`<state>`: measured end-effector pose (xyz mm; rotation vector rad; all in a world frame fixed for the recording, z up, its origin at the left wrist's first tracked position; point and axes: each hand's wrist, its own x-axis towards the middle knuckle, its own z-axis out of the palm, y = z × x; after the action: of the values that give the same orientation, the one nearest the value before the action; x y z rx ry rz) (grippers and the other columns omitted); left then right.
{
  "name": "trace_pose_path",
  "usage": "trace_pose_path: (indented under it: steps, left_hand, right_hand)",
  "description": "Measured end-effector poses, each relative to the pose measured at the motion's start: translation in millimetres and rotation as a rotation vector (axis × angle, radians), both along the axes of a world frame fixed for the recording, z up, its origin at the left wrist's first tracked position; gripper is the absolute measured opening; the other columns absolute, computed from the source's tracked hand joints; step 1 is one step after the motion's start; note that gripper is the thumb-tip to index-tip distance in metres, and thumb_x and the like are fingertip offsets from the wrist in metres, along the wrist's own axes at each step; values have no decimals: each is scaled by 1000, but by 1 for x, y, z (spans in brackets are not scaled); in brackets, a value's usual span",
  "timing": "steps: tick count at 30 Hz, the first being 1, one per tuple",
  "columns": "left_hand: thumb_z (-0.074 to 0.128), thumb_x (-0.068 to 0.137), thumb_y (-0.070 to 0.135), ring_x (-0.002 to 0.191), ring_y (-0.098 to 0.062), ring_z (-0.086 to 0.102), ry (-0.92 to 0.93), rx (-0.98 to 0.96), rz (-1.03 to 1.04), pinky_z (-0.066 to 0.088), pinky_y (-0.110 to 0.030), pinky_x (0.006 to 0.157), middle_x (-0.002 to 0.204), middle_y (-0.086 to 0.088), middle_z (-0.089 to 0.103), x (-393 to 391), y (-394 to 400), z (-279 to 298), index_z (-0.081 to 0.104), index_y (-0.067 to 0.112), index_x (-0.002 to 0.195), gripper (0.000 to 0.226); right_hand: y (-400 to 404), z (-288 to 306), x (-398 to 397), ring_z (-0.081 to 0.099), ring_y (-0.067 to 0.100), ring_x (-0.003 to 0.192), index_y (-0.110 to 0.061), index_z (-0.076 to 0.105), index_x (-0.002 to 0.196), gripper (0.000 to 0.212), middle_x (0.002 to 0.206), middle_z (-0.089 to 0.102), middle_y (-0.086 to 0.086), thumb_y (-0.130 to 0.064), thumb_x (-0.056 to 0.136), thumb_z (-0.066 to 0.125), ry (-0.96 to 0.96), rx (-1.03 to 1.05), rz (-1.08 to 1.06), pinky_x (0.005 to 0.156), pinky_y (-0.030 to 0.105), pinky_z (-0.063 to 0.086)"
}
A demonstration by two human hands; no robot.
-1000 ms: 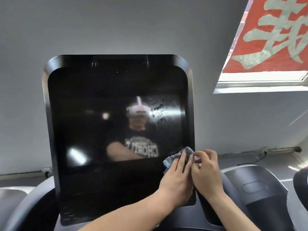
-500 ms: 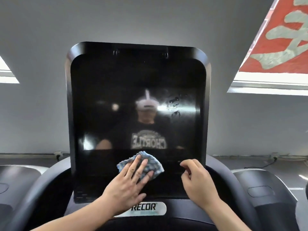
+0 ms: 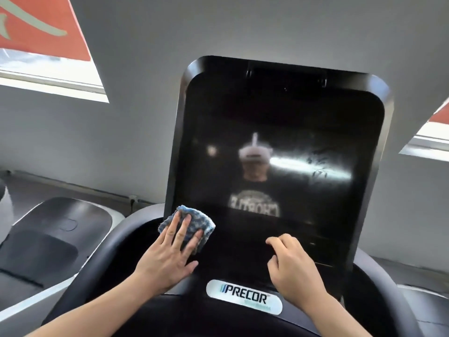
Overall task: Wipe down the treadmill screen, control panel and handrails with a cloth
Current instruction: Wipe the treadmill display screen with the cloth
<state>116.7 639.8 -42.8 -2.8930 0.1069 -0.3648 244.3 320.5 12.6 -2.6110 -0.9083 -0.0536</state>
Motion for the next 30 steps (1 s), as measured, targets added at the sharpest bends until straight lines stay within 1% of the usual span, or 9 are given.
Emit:
trace_pose_path:
  steps: [2,4,7,12,16,20,24,27,30]
  left_hand:
    - [48,98,55,155,-56,4,4,11,27,28,-66,120,166,-38,-1,-5,4,2,30,10,161,80]
    - [54,95,50,156,-54,5,-13,-10,47,27,-64,122,167,-37,3,-7,1,5,28,10,161,82]
    - [54,98,46,158,-41,14,-123,-157,104,27,-55,124,168,-28,20,-6,-7,14,39,11,159,72]
    - [55,104,30,152,-26,38,-321,-444,190,41,-50,117,162,-10,43,12,0,23,57,9,145,46]
    - [59,101,16,148,-30,44,-457,-489,202,43,-48,117,158,-17,48,31,-8,32,56,1,144,46]
    - [62,101,3,148,-36,42,-526,-536,208,40,-46,119,158,-23,44,53,-1,54,49,-4,148,50]
    - [67,98,3,147,-35,43,-545,-730,320,38,-39,119,156,-26,45,79,16,79,42,-3,152,60]
    - [63,100,3,148,-37,42,-508,-772,339,40,-40,117,159,-26,41,72,15,61,38,-5,154,60]
    - [62,101,7,144,-39,48,-455,-821,391,46,-43,109,162,-22,38,42,6,22,35,-2,157,63]
  right_hand:
    - [10,0,-2,49,12,91,-29,46,155,67,103,50,-12,-24,90,60,-38,-75,52,72,24,49]
    - [16,-1,-6,45,15,86,-33,33,162,78,101,47,-9,-31,89,60,-91,-171,76,70,28,49]
    - [18,-6,-11,42,19,83,-30,32,164,81,99,45,-5,-37,90,63,-151,-239,64,70,34,46]
    - [21,-10,-14,41,21,82,-30,30,165,80,98,43,-2,-45,91,57,-191,-267,54,70,39,45]
    - [21,-2,-14,40,19,82,-31,29,165,87,99,42,-5,-38,87,67,-157,-269,45,70,36,44]
    - [21,0,-14,40,18,83,-31,28,165,91,98,41,-6,-31,83,68,-149,-264,48,70,34,45]
    - [21,-6,-15,40,21,84,-29,24,166,92,100,42,-2,-28,83,62,-190,-270,28,70,38,44]
    - [25,-14,-23,49,31,91,-24,32,163,84,112,52,11,-26,82,49,-240,-278,0,76,47,46]
    - [31,-19,-31,54,42,120,-19,49,156,77,146,49,23,-28,80,44,-284,-264,-33,94,60,45]
